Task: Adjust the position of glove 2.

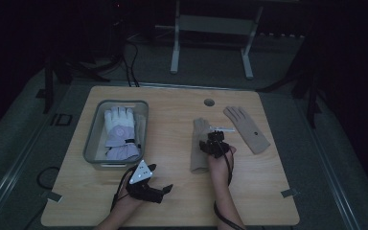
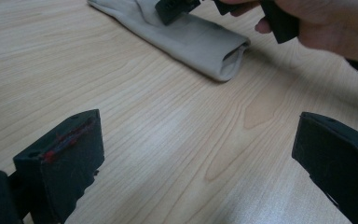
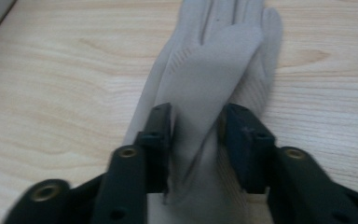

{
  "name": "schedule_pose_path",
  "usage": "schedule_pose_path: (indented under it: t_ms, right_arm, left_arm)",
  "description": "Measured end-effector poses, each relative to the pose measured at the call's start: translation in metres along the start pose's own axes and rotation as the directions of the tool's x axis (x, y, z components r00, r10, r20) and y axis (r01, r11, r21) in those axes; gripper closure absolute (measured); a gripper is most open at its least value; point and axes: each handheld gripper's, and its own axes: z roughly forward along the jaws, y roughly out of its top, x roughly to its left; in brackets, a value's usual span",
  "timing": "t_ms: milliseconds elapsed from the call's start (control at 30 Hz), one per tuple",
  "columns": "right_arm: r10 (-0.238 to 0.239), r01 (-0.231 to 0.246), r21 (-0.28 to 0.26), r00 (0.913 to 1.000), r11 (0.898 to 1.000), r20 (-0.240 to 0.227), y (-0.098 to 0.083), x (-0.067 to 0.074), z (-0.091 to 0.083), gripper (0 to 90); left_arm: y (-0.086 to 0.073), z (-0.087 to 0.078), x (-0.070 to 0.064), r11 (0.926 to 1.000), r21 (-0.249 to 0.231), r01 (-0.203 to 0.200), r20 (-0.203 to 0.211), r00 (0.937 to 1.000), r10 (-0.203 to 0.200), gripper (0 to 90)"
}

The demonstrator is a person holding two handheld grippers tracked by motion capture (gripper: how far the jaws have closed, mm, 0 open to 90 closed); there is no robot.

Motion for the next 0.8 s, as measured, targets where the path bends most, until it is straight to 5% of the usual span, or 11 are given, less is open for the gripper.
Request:
schedule_pose_path:
  t_ms: [300, 533, 800]
  right_arm:
    - [-0.092, 0.092, -0.007, 0.9946, 0.996, -0.047, 0.012, -0.014, -0.022, 50.1]
    - [-0.174, 0.17, -0.062, 0.982, 0.984, -0.073, 0.022, -0.045, -0.045, 50.0]
    - [-0.246, 0.24, -0.113, 0.9684, 0.964, -0.041, 0.027, -0.083, -0.063, 52.4]
  left_arm:
    - [0.0, 0.0, 0.0, 1.0, 0.002, -0.001, -0.001, 1.0, 0.001, 2.5]
    - [0.0, 0.0, 0.001, 1.0, 0.0, 0.003, -0.001, 1.0, -0.003, 2.5]
    - [0.0, 0.0, 0.001, 1.0, -0.003, 0.008, -0.001, 1.0, -0.008, 2.5]
